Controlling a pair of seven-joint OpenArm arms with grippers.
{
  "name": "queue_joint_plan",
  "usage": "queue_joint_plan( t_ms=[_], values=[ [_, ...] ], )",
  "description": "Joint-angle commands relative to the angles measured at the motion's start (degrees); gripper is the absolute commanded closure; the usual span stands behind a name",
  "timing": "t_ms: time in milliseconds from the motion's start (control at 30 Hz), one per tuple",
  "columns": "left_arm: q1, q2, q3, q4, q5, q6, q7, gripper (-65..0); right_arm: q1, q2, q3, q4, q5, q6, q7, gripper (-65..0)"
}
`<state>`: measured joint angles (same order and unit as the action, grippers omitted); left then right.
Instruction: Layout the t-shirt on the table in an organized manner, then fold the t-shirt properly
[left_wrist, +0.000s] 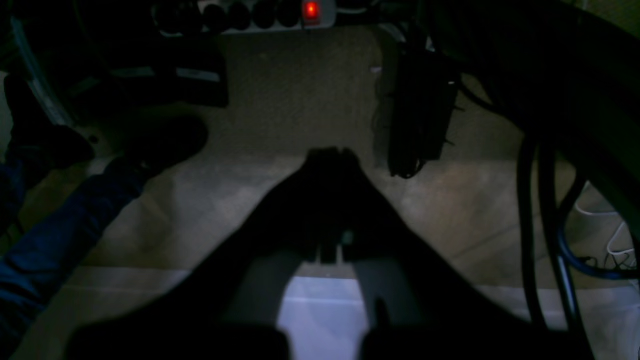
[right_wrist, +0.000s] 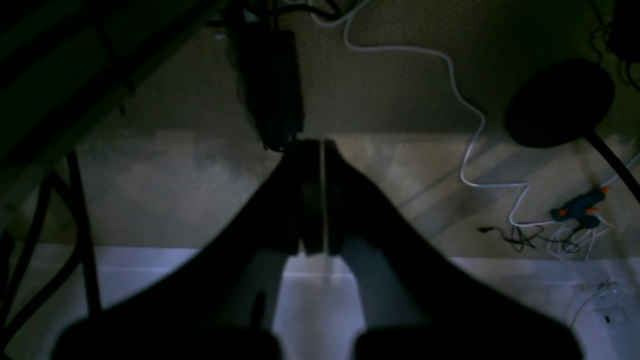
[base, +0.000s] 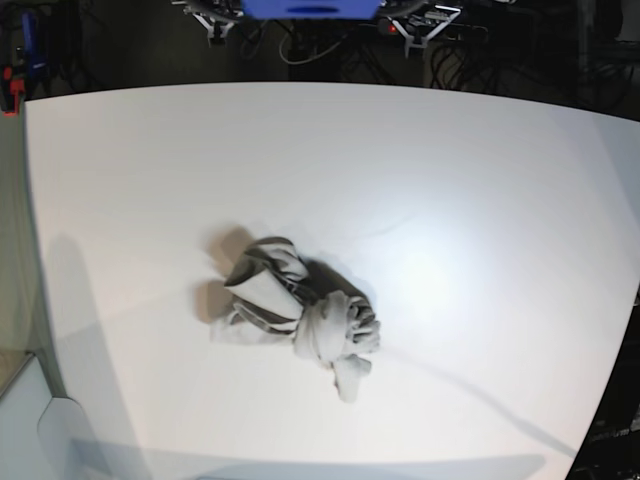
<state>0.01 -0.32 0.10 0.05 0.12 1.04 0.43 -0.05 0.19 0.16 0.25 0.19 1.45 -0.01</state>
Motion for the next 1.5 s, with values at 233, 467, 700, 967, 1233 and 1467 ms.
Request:
queue_joint_plan(
  t_ms=[233, 467, 700, 967, 1233, 1467],
  values=[
    [2.0, -1.0, -0.1, 0.3, -0.1, -0.8, -0.5, -0.1, -1.8, 0.2, -0.1, 1.8, -0.3, -0.9, 0.1, 0.0],
    [3.9, -2.6, -0.1, 0.3, -0.2, -1.1, -0.6, -0.1, -10.6, 1.0, -0.2, 13.9, -0.5, -0.9, -0.3, 0.0],
    [14.1, -3.2, -0.1, 14.4, -0.2, -1.2, -0.1, -0.1, -19.8, 2.7, -0.2, 25.4, -0.5, -0.7, -0.1, 0.0],
    [27.4, -4.2, -0.6, 35.2, -0.8, -0.8, -0.2, -0.1, -34.8, 3.9, -0.1, 53.0, -0.5, -0.7, 0.0, 0.0],
    [40.3, -4.2, -8.1, 60.1, -4.6, -1.3, 0.1, -0.1, -47.8, 5.6, 0.1, 80.6, -0.5, -0.7, -0.5, 0.0],
    [49.5, -6.1, -8.1, 79.1, -5.0, -1.3, 0.1, -0.1, -54.2, 6.6, 0.3, 95.6, -0.5, -0.7, -0.6, 0.0]
  ],
)
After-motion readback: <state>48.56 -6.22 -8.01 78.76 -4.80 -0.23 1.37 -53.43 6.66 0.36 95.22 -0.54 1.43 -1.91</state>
